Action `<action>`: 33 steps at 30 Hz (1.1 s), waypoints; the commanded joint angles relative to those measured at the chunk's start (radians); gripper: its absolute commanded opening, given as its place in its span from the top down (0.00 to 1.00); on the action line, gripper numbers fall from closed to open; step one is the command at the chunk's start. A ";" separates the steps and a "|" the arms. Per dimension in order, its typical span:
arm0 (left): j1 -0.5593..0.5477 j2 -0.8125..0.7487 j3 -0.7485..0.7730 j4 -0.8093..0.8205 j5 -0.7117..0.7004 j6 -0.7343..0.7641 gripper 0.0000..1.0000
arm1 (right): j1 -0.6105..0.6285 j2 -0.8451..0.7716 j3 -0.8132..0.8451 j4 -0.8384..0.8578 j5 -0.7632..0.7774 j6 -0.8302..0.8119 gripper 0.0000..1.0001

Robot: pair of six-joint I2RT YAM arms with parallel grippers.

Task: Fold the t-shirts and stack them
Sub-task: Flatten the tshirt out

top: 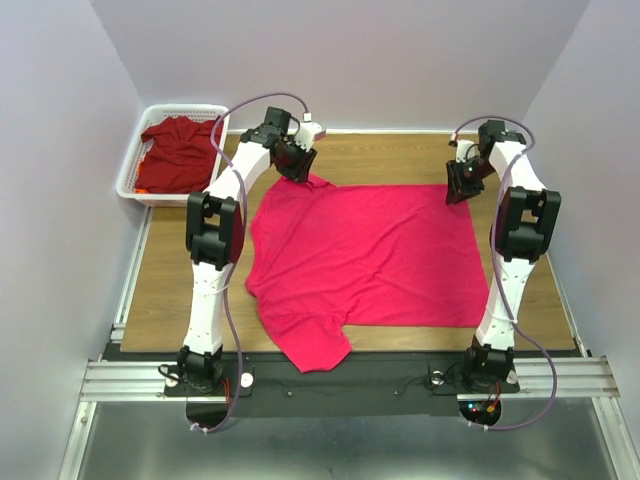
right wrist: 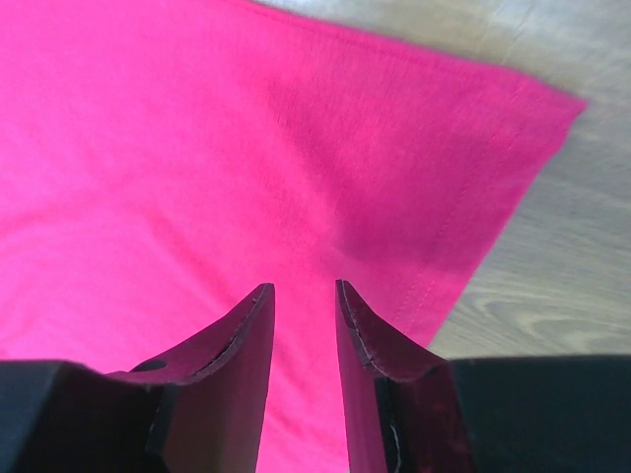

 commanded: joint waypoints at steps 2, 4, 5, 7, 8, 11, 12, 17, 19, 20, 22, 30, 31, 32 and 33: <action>-0.004 0.038 0.076 0.049 0.030 -0.085 0.53 | -0.002 -0.009 -0.041 0.024 -0.017 0.025 0.64; -0.004 0.045 0.067 0.062 0.034 -0.086 0.52 | -0.002 -0.009 -0.054 0.029 -0.019 0.032 0.64; -0.006 0.048 0.061 0.080 0.034 -0.088 0.50 | -0.002 -0.009 -0.057 0.032 -0.020 0.035 0.64; -0.007 0.058 0.051 0.091 0.039 -0.091 0.50 | -0.002 -0.007 -0.067 0.034 -0.022 0.041 0.64; -0.007 0.062 0.051 0.095 0.046 -0.093 0.50 | -0.002 -0.006 -0.070 0.035 -0.022 0.042 0.64; -0.010 0.068 0.053 0.105 0.063 -0.094 0.48 | -0.004 -0.006 -0.075 0.038 -0.016 0.045 0.64; -0.012 0.068 0.053 0.109 0.068 -0.097 0.48 | -0.002 -0.006 -0.078 0.038 -0.016 0.044 0.64; -0.018 0.093 0.071 0.135 0.080 -0.123 0.45 | -0.002 -0.009 -0.090 0.041 -0.006 0.045 0.64; -0.019 0.104 0.082 0.134 0.080 -0.128 0.45 | -0.004 -0.009 -0.090 0.040 -0.005 0.045 0.64; -0.021 0.110 0.087 0.134 0.080 -0.129 0.44 | -0.002 -0.010 -0.093 0.041 -0.002 0.045 0.64; -0.021 0.122 0.096 0.134 0.077 -0.128 0.44 | -0.004 -0.012 -0.093 0.043 0.003 0.045 0.64; -0.024 0.157 0.104 0.140 0.060 -0.125 0.46 | -0.002 -0.009 -0.097 0.044 0.009 0.044 0.64; -0.024 0.163 0.104 0.140 0.062 -0.123 0.47 | -0.002 -0.009 -0.098 0.043 0.012 0.044 0.64; -0.024 0.165 0.102 0.141 0.060 -0.123 0.48 | -0.002 -0.010 -0.098 0.043 0.014 0.042 0.64; -0.024 0.170 0.104 0.141 0.062 -0.122 0.50 | -0.004 -0.010 -0.098 0.044 0.015 0.044 0.64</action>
